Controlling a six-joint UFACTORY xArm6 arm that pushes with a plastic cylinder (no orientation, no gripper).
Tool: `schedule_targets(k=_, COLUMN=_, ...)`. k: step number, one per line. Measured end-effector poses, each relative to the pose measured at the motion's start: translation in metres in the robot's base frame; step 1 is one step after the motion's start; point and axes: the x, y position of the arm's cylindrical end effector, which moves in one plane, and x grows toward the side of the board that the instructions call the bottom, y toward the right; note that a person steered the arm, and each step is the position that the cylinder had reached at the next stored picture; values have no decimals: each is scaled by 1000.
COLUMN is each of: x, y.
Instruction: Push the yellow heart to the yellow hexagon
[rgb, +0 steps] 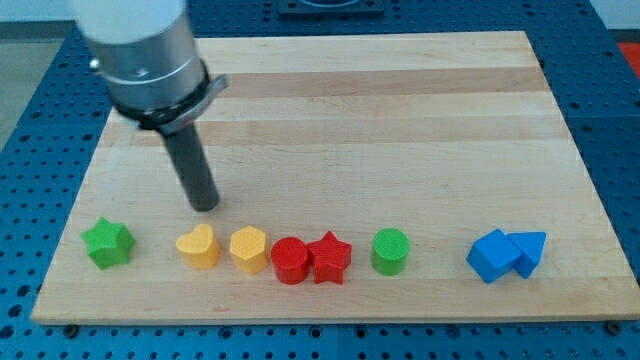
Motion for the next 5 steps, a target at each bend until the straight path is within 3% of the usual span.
schedule_targets(k=5, x=37, y=-19)
